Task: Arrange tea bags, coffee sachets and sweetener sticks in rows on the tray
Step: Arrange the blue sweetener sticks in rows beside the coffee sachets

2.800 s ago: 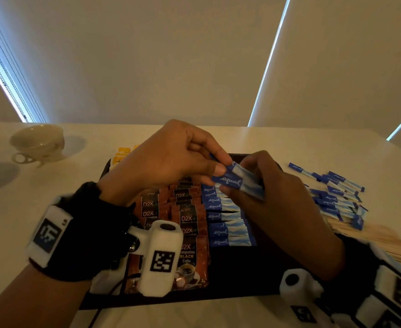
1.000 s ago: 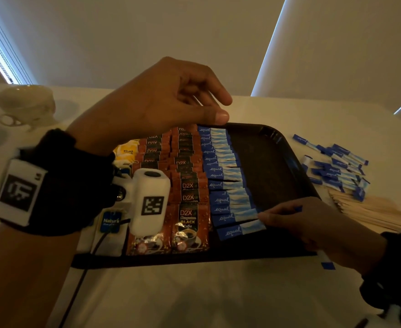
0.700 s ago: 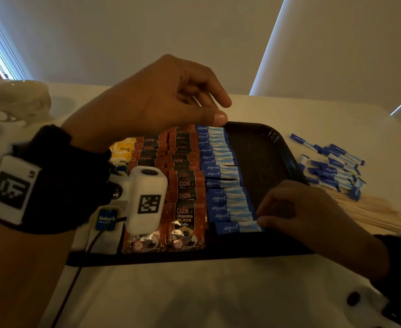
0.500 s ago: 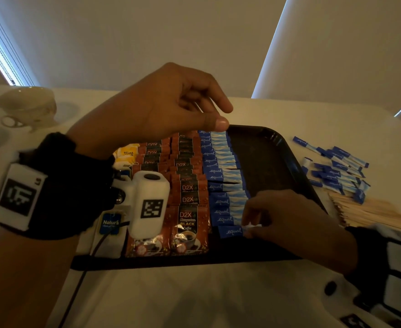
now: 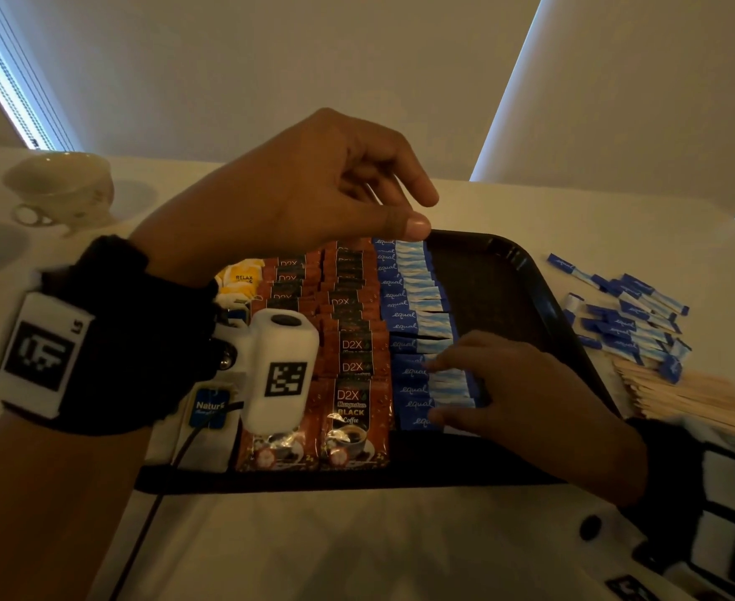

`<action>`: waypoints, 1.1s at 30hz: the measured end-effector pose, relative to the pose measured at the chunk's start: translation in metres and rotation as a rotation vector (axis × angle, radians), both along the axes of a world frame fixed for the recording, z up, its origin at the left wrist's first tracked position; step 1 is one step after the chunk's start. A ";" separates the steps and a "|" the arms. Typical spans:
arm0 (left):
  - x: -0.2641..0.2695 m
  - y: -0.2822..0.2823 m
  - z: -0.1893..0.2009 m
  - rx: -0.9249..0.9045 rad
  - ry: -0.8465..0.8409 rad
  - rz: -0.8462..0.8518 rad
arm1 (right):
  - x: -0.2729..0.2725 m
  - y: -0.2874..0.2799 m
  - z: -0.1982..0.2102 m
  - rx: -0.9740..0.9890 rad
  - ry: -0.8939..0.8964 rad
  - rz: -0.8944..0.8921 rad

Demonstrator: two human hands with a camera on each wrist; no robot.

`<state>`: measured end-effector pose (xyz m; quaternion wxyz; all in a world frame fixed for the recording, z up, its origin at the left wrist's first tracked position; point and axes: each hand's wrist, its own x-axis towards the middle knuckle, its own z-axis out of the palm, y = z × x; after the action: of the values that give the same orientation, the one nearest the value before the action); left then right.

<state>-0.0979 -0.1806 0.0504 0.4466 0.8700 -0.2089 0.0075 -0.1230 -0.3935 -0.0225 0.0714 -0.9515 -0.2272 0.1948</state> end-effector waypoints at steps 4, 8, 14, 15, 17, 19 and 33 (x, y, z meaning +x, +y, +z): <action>0.000 -0.001 -0.001 0.011 -0.002 -0.002 | -0.001 0.002 -0.005 -0.055 -0.012 0.069; 0.001 -0.001 -0.001 0.015 -0.006 0.000 | -0.001 0.003 -0.007 -0.107 -0.003 0.095; 0.001 -0.002 -0.002 0.024 -0.012 -0.017 | -0.002 0.001 -0.007 -0.131 -0.010 0.098; 0.001 -0.002 -0.001 0.025 -0.015 -0.017 | -0.002 0.000 -0.007 -0.141 -0.016 0.101; 0.001 -0.002 -0.002 0.030 -0.018 -0.015 | -0.003 0.001 -0.008 -0.166 -0.028 0.114; 0.001 -0.002 -0.002 0.036 -0.016 -0.017 | -0.001 0.003 -0.008 -0.213 -0.021 0.127; 0.002 -0.001 -0.003 0.032 -0.007 -0.014 | 0.004 0.004 -0.006 -0.223 -0.026 0.141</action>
<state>-0.0958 -0.1817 0.0474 0.4318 0.8756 -0.2165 0.0040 -0.1187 -0.3898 -0.0282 -0.0516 -0.9376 -0.2715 0.2108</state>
